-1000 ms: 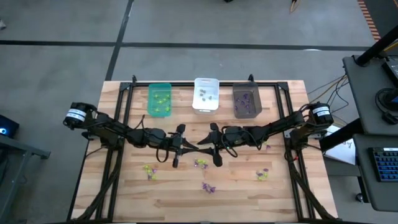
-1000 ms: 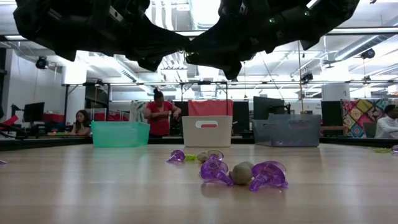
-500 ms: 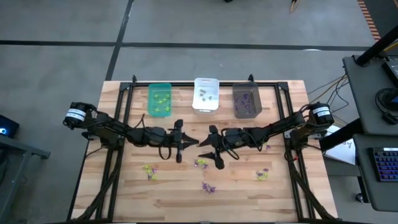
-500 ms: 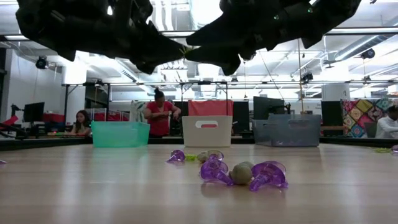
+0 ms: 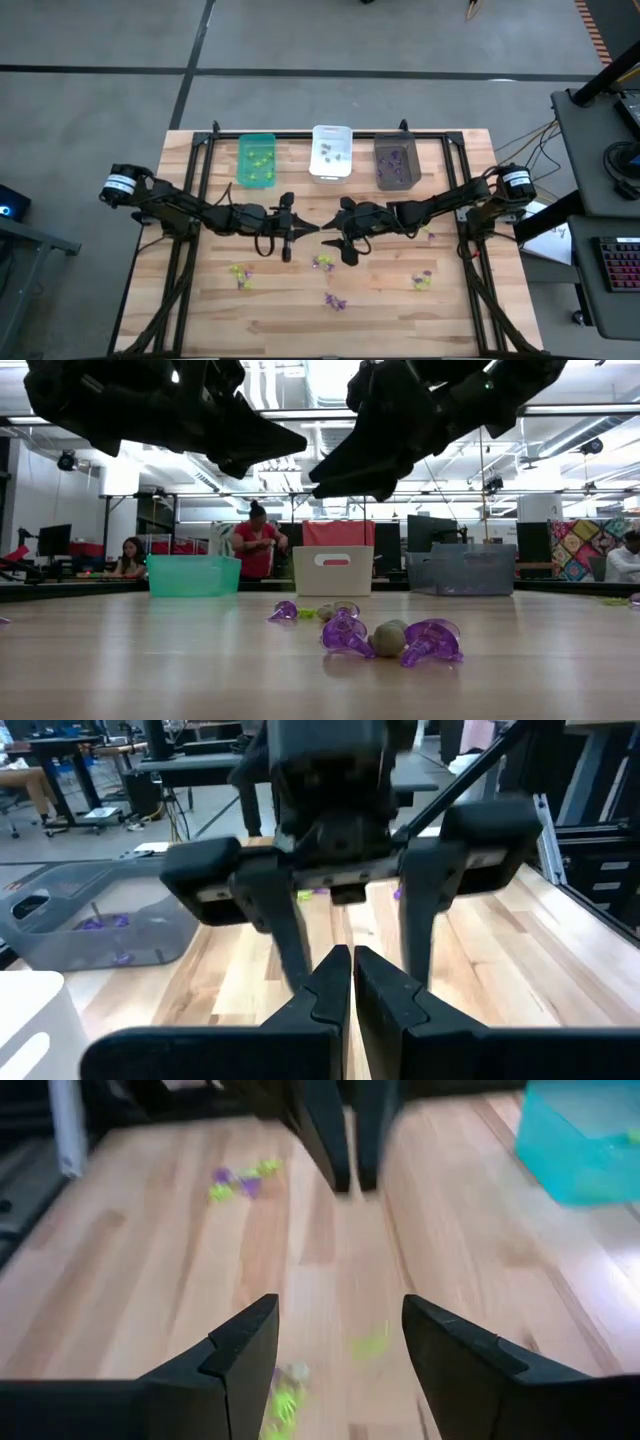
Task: Sort Halloween decoration
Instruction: Put the green spider toy into the blue bin
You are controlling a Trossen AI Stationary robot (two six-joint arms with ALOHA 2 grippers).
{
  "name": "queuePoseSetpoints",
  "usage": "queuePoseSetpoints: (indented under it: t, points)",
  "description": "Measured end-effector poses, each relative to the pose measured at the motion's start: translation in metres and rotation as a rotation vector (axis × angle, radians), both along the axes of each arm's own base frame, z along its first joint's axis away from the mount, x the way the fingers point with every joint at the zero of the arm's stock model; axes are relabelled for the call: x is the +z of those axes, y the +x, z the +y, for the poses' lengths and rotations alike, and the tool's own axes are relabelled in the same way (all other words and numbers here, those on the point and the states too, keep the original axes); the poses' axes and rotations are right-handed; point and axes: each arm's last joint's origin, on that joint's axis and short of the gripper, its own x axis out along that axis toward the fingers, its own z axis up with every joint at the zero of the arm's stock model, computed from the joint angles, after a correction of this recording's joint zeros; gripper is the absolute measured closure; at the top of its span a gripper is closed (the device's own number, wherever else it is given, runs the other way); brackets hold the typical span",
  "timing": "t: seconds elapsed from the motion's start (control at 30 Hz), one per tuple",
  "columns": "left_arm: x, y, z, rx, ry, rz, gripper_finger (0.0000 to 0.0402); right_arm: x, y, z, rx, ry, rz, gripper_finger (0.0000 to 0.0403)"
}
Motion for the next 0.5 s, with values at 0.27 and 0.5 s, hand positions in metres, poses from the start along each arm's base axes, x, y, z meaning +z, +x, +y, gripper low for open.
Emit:
queuePoseSetpoints:
  t: [0.27, 0.5]
  points:
    - [-0.002, -0.009, 0.004, 0.054, 0.028, 0.124, 0.0401, 0.002, 0.002, -0.002, -0.017, -0.010, 0.073, 0.0195]
    - [-0.024, -0.014, 0.003, -0.016, 0.019, 0.334, 0.0401, 0.001, 0.001, -0.002, -0.018, -0.013, 0.095, 0.0195]
